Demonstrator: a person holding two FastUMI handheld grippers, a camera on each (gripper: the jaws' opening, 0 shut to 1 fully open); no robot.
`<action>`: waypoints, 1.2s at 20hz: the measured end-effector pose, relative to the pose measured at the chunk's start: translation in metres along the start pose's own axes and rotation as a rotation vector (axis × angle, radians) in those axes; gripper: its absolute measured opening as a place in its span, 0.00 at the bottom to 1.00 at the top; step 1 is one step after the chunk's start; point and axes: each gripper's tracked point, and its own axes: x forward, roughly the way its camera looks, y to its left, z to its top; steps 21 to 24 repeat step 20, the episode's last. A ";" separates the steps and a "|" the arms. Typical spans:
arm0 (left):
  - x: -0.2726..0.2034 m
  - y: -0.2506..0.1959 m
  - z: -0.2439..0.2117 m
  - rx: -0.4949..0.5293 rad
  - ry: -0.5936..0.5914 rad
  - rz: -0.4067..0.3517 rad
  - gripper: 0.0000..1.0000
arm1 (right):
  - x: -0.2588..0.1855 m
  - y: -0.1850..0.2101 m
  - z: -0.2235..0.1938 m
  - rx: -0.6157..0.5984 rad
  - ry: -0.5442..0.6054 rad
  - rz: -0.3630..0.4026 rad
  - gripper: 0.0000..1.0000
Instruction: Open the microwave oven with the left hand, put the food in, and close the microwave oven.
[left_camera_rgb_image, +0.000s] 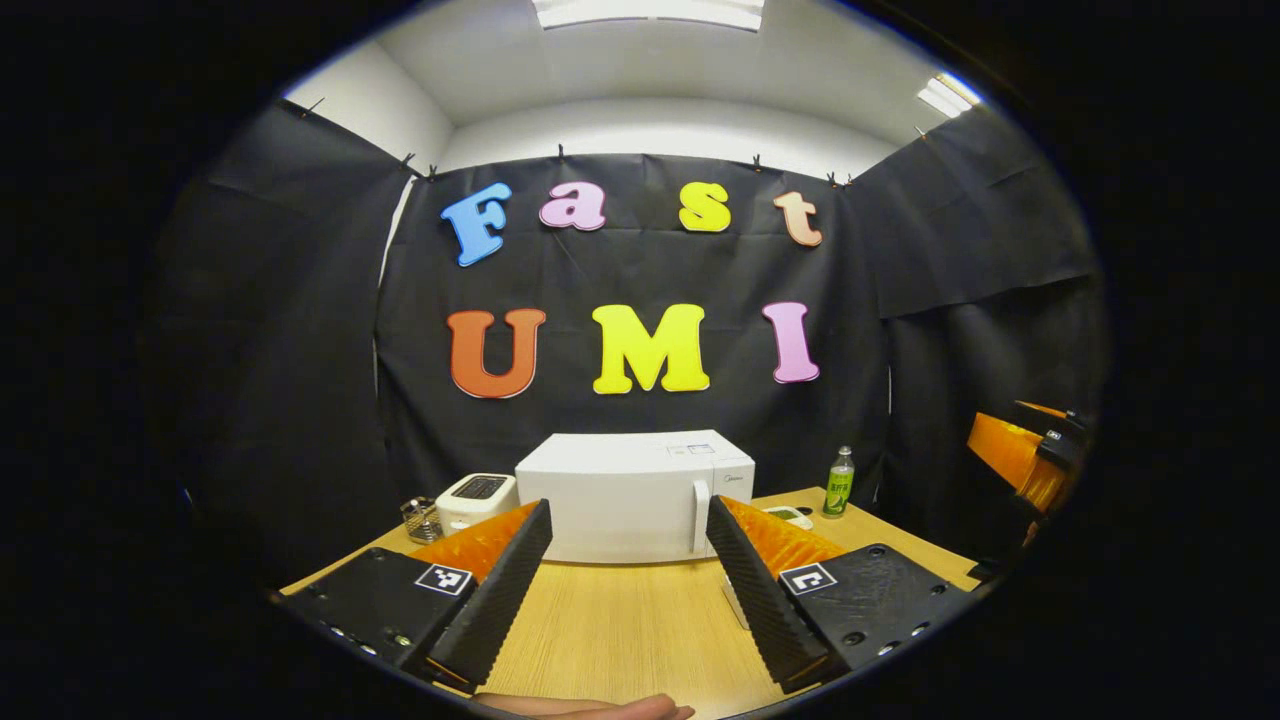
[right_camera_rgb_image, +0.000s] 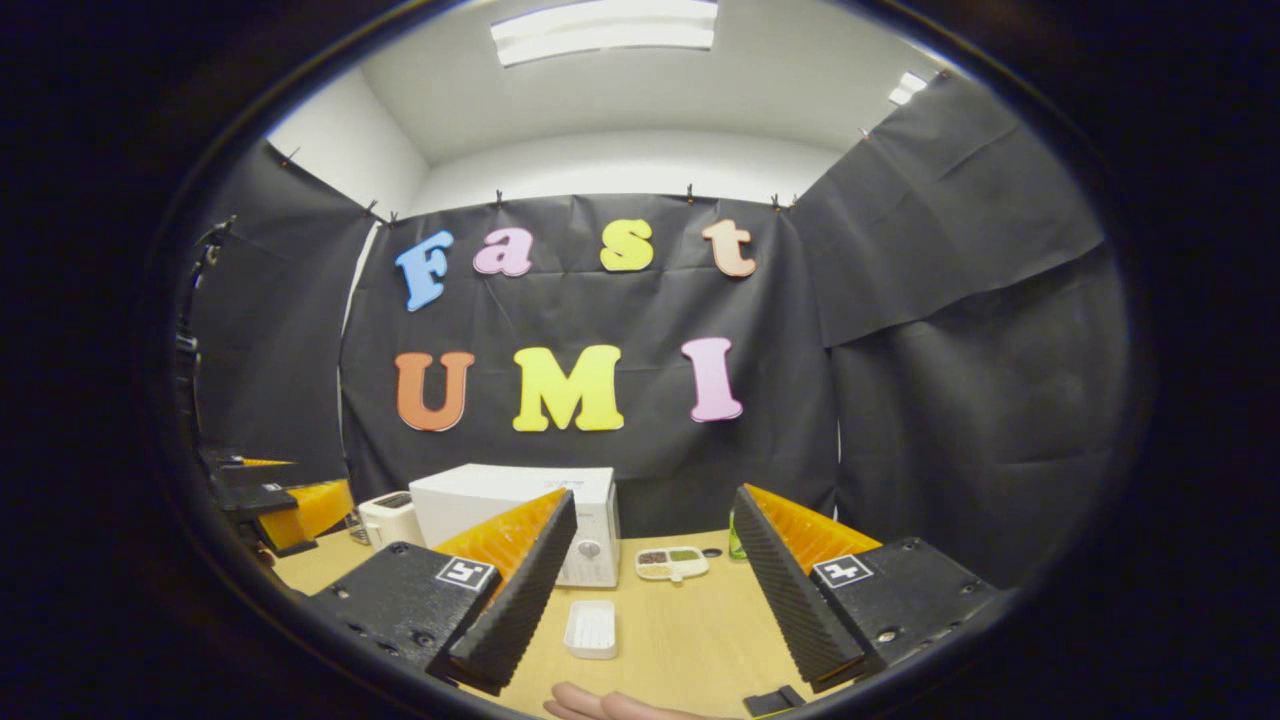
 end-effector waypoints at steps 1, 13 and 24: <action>-0.004 -0.001 -0.002 0.000 0.002 0.001 0.95 | -0.002 0.003 0.003 -0.008 -0.007 0.007 0.91; -0.003 -0.007 -0.033 0.051 0.059 -0.018 0.96 | -0.001 0.012 -0.009 0.012 0.016 0.039 1.00; -0.004 0.005 -0.035 0.009 0.065 -0.014 0.96 | -0.001 0.021 -0.011 0.015 0.036 0.066 0.90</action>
